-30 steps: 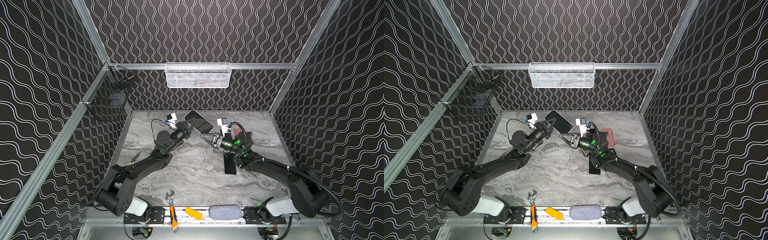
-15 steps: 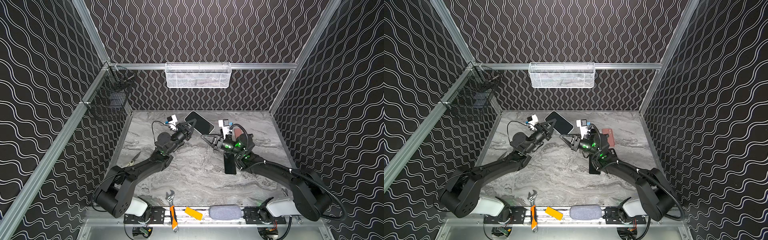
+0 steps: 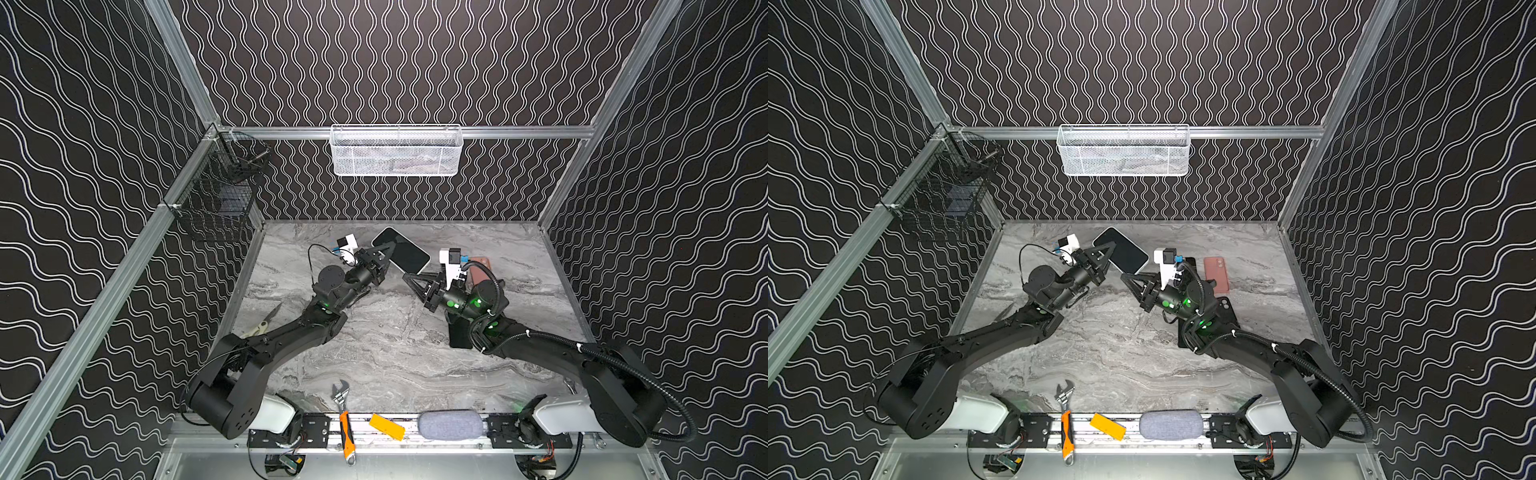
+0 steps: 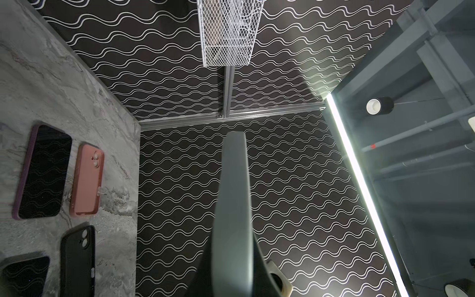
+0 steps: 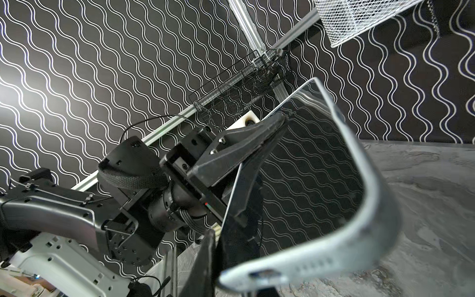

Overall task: Take the phone out of the phone case
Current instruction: Remove the phone case from the phone.

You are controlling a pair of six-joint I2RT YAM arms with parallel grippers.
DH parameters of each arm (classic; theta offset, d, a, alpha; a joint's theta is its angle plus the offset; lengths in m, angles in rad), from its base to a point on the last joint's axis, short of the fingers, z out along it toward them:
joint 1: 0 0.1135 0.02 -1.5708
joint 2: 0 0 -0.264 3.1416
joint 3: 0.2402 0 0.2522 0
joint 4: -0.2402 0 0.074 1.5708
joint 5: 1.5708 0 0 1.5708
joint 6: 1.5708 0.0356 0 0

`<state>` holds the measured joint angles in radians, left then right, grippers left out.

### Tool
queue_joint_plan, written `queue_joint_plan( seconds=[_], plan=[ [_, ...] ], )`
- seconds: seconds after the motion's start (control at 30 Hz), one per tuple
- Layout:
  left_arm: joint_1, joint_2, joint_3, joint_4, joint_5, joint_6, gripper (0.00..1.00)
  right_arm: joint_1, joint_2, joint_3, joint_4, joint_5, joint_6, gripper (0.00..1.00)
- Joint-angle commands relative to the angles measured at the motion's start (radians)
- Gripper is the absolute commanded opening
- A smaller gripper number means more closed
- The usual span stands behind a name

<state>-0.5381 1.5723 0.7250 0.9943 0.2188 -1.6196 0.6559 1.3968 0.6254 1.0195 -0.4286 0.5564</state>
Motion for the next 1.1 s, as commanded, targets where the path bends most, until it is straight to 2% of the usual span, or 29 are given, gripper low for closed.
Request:
queue_joint_plan(
  seconds=[0.0, 0.63, 1.07],
  plan=[
    [-0.004, -0.028, 0.023, 0.138, -0.001, -0.082, 0.0, -0.004, 0.026, -0.024, -0.135, 0.113, -0.121, 0.11],
    [-0.005, -0.047, 0.045, 0.138, 0.016, -0.099, 0.0, -0.004, 0.047, -0.085, -0.071, 0.166, -0.128, 0.15],
    [-0.006, -0.041, 0.051, 0.139, 0.037, -0.086, 0.0, -0.008, 0.025, -0.107, -0.056, 0.153, -0.106, 0.17]
  ],
)
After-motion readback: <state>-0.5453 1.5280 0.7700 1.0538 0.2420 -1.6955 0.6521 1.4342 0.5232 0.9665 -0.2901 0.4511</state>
